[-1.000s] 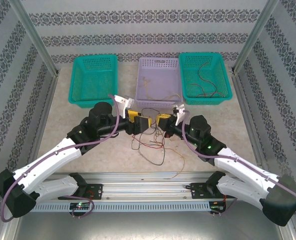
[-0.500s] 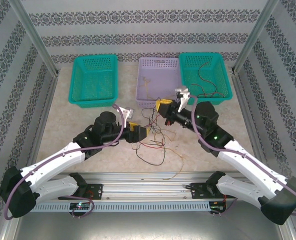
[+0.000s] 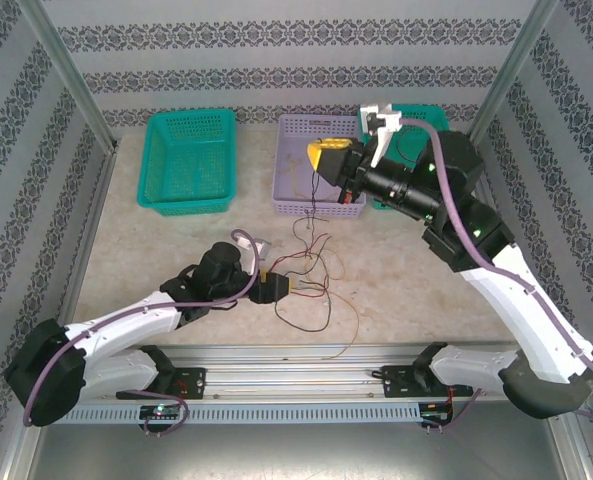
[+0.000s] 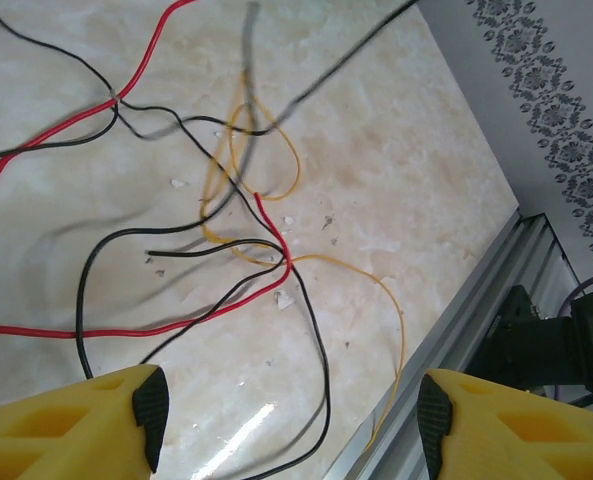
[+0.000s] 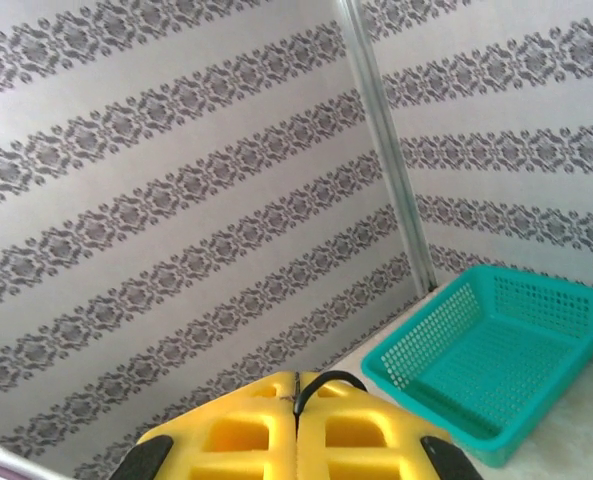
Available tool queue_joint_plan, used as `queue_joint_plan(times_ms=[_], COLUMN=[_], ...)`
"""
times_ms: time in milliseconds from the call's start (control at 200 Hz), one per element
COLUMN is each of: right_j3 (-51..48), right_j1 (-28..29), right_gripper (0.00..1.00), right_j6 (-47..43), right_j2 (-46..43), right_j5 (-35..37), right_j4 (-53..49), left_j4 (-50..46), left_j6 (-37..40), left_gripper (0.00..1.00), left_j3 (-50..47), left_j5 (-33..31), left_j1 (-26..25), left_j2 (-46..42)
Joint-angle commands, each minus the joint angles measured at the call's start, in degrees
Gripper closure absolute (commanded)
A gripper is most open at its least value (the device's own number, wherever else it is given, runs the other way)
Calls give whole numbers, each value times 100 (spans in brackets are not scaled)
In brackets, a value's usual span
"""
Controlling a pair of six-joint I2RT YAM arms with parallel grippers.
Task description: Untangle the cables
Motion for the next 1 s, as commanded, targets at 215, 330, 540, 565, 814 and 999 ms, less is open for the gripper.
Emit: queue_joint_plan(times_ms=[215, 330, 540, 565, 814, 999], right_j3=[4268, 5547, 5742, 5825, 6485, 6591], right_j1=[65, 21, -56, -103, -377, -366], right_gripper=[100, 100, 100, 100, 100, 100], right_j6=[-176, -144, 122, 184, 829, 1271], right_j2=[1864, 2515, 3104, 3228, 4191, 4749], right_j5=[-430, -594, -1141, -1245, -2157, -2777], right_j4=[-2832, -3460, -3108, -3068, -2601, -2091], left_j4=[1000, 1037, 910, 824, -276, -1143], left_j6=[9, 79, 15, -1, 16, 288], left_gripper=[34, 41, 52, 52, 32, 19], left_j3=[-249, -218, -420, -444, -147, 395], left_j5=[32, 84, -21, -92, -407, -1049], left_j1=[-1, -1, -1, -1, -2, 8], left_j2=[726, 821, 69, -106, -1620, -2291])
